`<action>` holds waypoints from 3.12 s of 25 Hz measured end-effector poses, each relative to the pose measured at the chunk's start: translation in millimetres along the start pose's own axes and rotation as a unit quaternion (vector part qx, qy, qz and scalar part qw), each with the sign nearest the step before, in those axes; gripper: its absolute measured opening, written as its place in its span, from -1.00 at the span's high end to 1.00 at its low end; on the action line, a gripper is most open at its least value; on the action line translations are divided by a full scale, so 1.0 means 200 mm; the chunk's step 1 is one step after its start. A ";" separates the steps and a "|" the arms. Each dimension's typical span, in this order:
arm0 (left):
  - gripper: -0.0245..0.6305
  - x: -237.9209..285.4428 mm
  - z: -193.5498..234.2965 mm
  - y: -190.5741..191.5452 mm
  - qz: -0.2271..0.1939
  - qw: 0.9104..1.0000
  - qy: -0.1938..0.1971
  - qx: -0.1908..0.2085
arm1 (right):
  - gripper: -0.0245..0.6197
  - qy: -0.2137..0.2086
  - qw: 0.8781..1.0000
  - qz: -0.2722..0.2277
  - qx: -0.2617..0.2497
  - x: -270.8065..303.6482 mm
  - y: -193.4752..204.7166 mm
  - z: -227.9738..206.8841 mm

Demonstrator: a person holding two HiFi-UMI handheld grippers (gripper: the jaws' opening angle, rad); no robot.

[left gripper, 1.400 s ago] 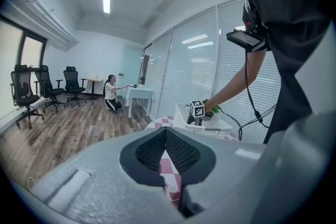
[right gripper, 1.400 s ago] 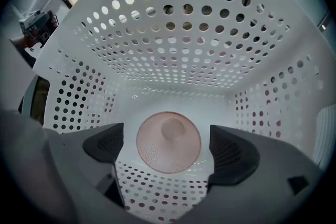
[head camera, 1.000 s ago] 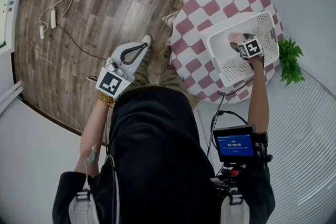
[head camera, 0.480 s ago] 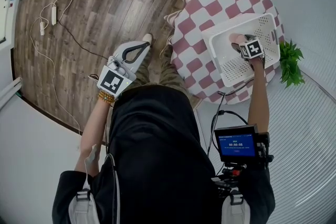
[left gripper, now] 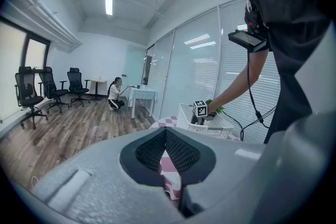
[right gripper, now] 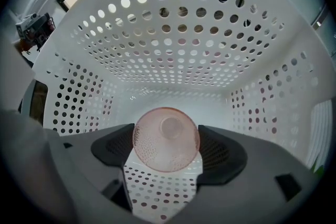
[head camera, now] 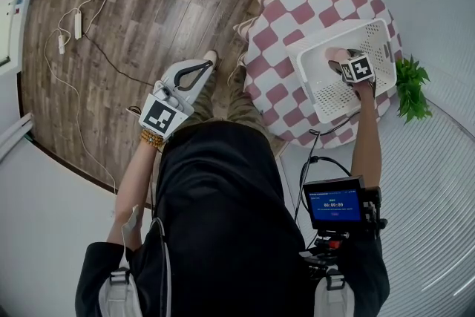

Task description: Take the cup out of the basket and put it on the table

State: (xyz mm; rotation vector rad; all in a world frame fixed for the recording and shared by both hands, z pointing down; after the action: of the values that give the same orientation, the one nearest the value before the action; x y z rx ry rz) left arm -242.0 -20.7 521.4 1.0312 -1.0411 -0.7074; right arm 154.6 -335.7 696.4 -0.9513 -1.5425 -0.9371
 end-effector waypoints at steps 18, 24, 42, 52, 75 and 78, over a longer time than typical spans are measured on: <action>0.92 0.06 0.06 -0.14 -0.037 0.997 0.048 0.037 | -0.26 0.023 0.998 -0.046 0.043 -0.26 0.04 0.08; 0.92 0.06 0.07 -0.17 -0.044 0.996 0.067 0.047 | -0.26 0.038 0.995 -0.071 0.052 -0.34 0.05 0.14; 0.92 0.11 0.06 -0.21 -0.049 0.989 0.113 0.080 | -0.26 0.049 0.979 -0.142 0.140 -0.51 0.11 0.24; 0.92 0.14 0.05 -0.20 -0.046 0.988 0.124 0.084 | -0.26 0.044 0.970 -0.171 0.168 -0.54 0.16 0.24; 0.92 0.16 0.02 -0.22 -0.055 0.984 0.139 0.093 | -0.26 0.046 0.958 -0.211 0.188 -0.62 0.23 0.33; 0.92 0.15 0.02 -0.22 -0.055 0.985 0.140 0.090 | -0.26 0.047 0.955 -0.220 0.195 -0.63 0.24 0.35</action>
State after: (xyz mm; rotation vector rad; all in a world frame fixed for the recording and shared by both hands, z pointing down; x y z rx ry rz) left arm -234.1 -64.4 492.5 1.3123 -0.8174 -0.5447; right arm 190.9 -266.4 565.9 -0.2808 -1.8073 -0.9154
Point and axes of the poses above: the fingertips, and each gripper's own axes: x forward along the fingers, z to its left, y out of its underside, the point moved 9 cm from there along -x, backward along the fingers, and after that the axes turned 3 degrees about -y, right-handed, at the moved point
